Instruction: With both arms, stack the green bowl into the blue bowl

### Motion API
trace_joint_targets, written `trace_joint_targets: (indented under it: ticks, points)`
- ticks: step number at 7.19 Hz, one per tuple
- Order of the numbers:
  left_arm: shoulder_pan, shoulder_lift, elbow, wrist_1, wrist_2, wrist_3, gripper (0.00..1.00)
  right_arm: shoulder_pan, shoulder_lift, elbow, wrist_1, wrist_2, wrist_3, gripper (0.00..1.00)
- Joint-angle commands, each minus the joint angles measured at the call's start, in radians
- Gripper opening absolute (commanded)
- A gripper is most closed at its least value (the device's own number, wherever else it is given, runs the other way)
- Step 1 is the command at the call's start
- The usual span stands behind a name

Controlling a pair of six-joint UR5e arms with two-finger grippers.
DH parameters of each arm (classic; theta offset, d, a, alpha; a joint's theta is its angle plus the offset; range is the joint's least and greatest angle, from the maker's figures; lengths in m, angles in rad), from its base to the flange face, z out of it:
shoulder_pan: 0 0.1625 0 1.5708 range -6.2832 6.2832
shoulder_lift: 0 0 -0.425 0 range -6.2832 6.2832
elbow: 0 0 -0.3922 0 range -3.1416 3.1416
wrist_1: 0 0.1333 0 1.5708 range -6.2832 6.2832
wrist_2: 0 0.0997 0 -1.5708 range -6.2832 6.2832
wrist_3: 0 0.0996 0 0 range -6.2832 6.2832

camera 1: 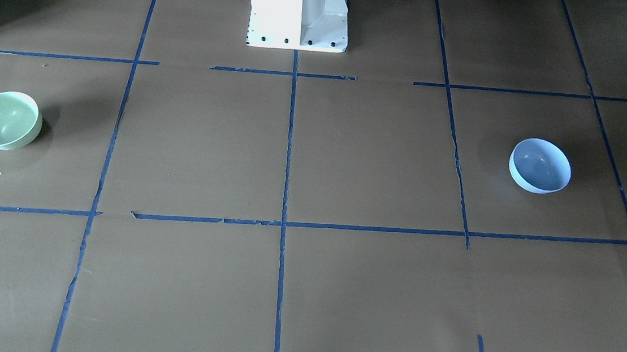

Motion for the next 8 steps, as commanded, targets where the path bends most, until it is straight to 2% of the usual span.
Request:
trace_joint_targets:
  ticks: [1,2,3,4,6,7,8]
  points:
    - [0.005,-0.008,-0.002,0.0,0.003,-0.005,1.0,0.0,0.004,0.0,0.0,0.0,0.006,1.0]
    - [0.005,-0.002,-0.008,0.0,0.003,0.0,1.0,0.0,0.005,0.0,0.0,0.0,0.006,1.0]
    - [0.019,-0.002,-0.028,-0.023,0.079,0.061,1.0,0.0,0.008,0.0,-0.002,0.0,0.008,1.0]
    - [0.037,-0.015,-0.057,-0.044,0.093,0.058,1.0,-0.002,0.009,0.002,-0.002,0.0,0.008,1.0]
    - [0.037,-0.07,-0.033,-0.055,0.092,0.06,1.0,-0.002,0.01,0.002,0.0,0.0,0.006,1.0]
    - [0.042,-0.139,0.0,-0.052,0.084,-0.001,1.0,-0.006,0.012,0.002,0.0,0.0,0.006,1.0]
    - [0.046,-0.143,0.001,-0.099,0.075,-0.231,1.0,-0.01,0.012,0.002,0.0,0.0,0.006,1.0]
